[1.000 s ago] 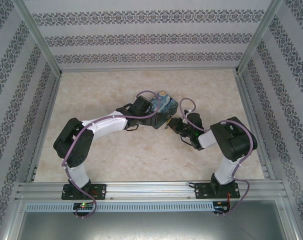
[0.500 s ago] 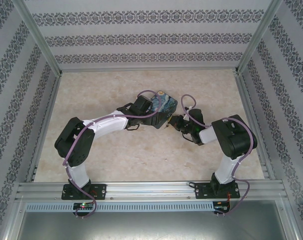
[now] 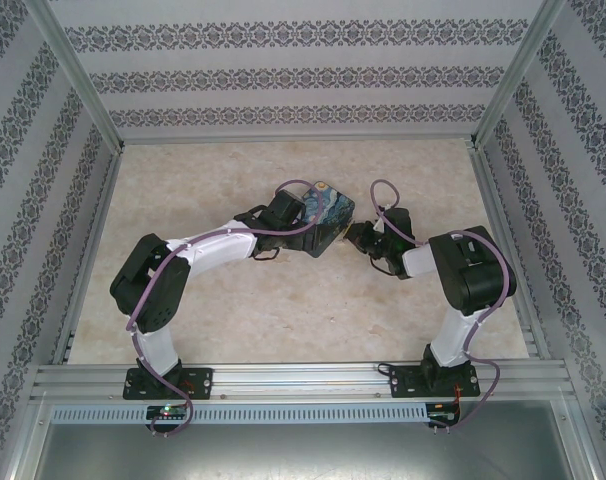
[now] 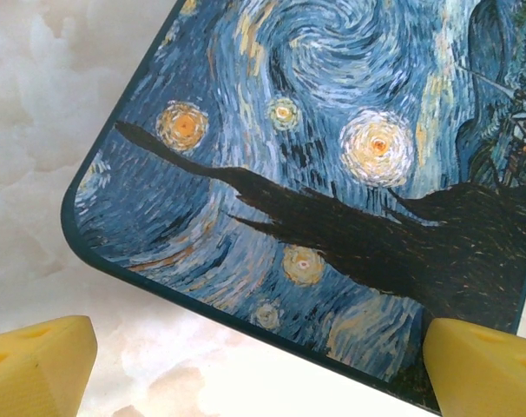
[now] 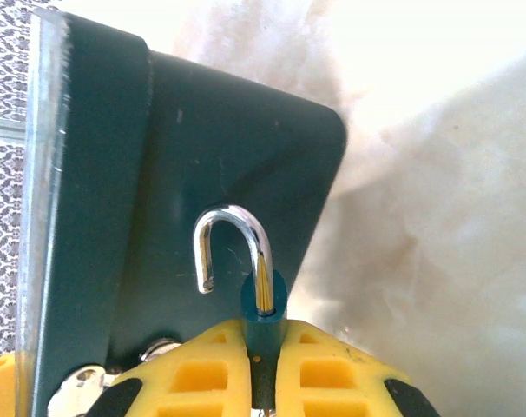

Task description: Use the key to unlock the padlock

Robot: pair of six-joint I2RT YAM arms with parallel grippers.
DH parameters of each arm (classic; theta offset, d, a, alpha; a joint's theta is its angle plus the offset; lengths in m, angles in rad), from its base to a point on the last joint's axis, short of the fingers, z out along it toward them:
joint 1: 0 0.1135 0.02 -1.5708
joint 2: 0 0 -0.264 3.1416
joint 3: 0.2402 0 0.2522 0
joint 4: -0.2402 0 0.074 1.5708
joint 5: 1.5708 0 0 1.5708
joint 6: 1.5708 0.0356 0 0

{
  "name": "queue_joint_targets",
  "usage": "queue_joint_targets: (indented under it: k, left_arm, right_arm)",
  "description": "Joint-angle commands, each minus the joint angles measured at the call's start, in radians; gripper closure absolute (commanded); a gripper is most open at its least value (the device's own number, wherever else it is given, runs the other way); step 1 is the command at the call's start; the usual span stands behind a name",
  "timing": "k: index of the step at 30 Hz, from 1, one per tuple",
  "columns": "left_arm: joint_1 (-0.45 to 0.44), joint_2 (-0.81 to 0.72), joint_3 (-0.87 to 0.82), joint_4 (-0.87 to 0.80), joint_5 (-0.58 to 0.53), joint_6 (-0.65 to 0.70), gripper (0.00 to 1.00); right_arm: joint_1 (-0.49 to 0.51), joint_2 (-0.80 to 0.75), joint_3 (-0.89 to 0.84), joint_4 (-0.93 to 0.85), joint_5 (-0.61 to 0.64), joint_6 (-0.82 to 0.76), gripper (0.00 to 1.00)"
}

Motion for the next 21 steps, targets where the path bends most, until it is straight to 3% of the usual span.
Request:
queue_joint_targets:
  k: [1,7,12,15,21]
  left_arm:
    - [-0.011,0.05,-0.019,-0.202,-0.015,0.044,0.02]
    - [-0.011,0.029,0.029,-0.235,-0.019,0.044,0.0]
    - [-0.011,0.002,0.079,-0.266,-0.017,0.039,0.0]
    - [-0.008,-0.015,0.112,-0.285,-0.016,0.03,0.0]
    - [0.007,-0.036,0.187,-0.325,-0.02,0.022,0.0]
  right_arm:
    - [-0.014,-0.05,-0.027,-0.011,-0.015,-0.025,1.0]
    - [0.001,-0.138,-0.142,0.011,-0.021,0.012,1.0]
    - [0.072,-0.259,-0.222,-0.014,-0.011,0.03,1.0]
    - [0.156,-0.321,-0.249,-0.045,0.028,0.042,1.0]
    - [0.432,-0.324,-0.215,-0.065,0.172,0.085,1.0]
